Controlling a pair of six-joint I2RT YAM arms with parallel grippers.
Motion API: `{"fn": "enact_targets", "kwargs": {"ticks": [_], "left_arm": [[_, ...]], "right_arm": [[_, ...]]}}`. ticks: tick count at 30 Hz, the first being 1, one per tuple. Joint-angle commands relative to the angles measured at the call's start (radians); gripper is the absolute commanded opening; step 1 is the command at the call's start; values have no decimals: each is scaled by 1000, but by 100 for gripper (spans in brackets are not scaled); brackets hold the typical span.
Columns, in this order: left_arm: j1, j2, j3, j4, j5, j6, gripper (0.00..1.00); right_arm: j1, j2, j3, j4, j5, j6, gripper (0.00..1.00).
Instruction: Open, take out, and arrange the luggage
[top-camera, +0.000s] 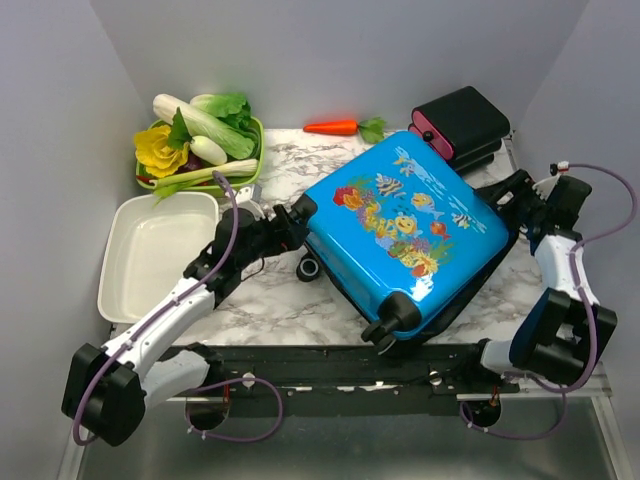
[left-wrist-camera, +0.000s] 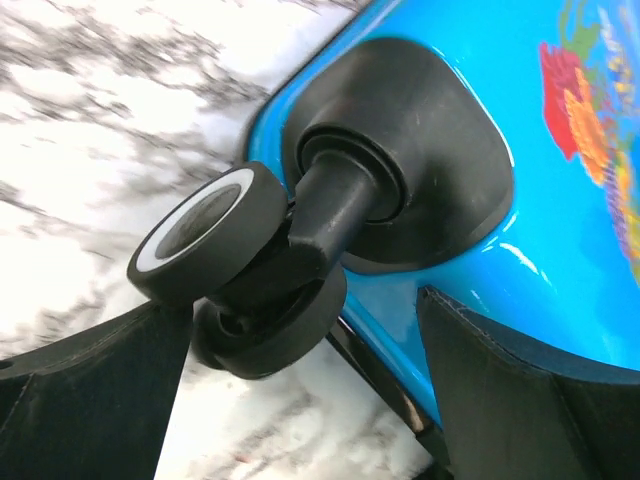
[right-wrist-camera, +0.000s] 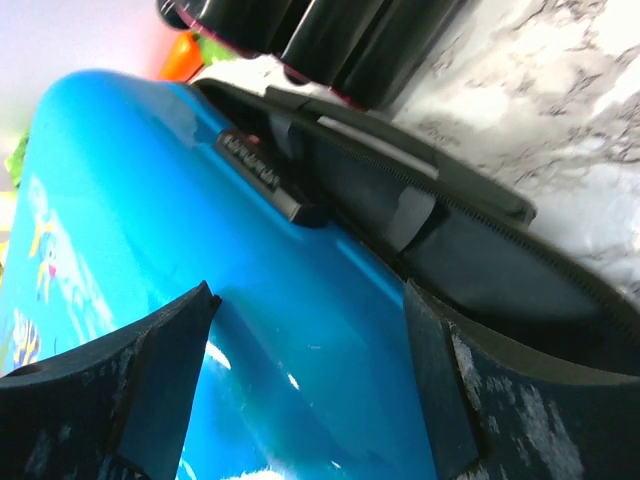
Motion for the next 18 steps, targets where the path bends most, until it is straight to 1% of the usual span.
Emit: {"fn": "enact_targets", "kwargs": {"ticks": [1,2,3,4,5,7,8,9,11,12,13,14,18], "left_arm": [[4,57,100,-41,-218,29,99],[8,73,116,-58,-251,15,99],[19,98,125,-60,-249,14,99],[22,108,131,-39,-249,17,99],[24,119,133,-22,-242,15,99],[39,157,145,41,-218,41,99],[44,172,156,50,-212,47,99],[51,209,168,58,-195,56,99],[86,252,212,69,-178,64,99],[99,293,229,69,-148,70,99],[126,313,263,69,-134,76,99],[139,330,274,72,-118,89,99],[177,393,309,127,-34,133,99]], "right_arm": [[27,-143,-187,17,-201,135,84],[39,-204,-212,19,-175,155,83],[50,-243,-235,1,-141,179,83],[86,-278,-288,7,-115,205,83],[106,-342,-307,19,-100,227,83],[145,-402,-342,7,-71,260,82],[183,-436,-373,7,-45,286,82],[198,-497,-393,-10,-28,306,81],[243,-565,-430,-11,8,352,81],[257,-630,-459,-28,20,365,81],[270,-663,-470,-36,28,376,80],[296,-686,-481,-45,37,379,80],[335,-798,-494,-131,57,394,80]]}}
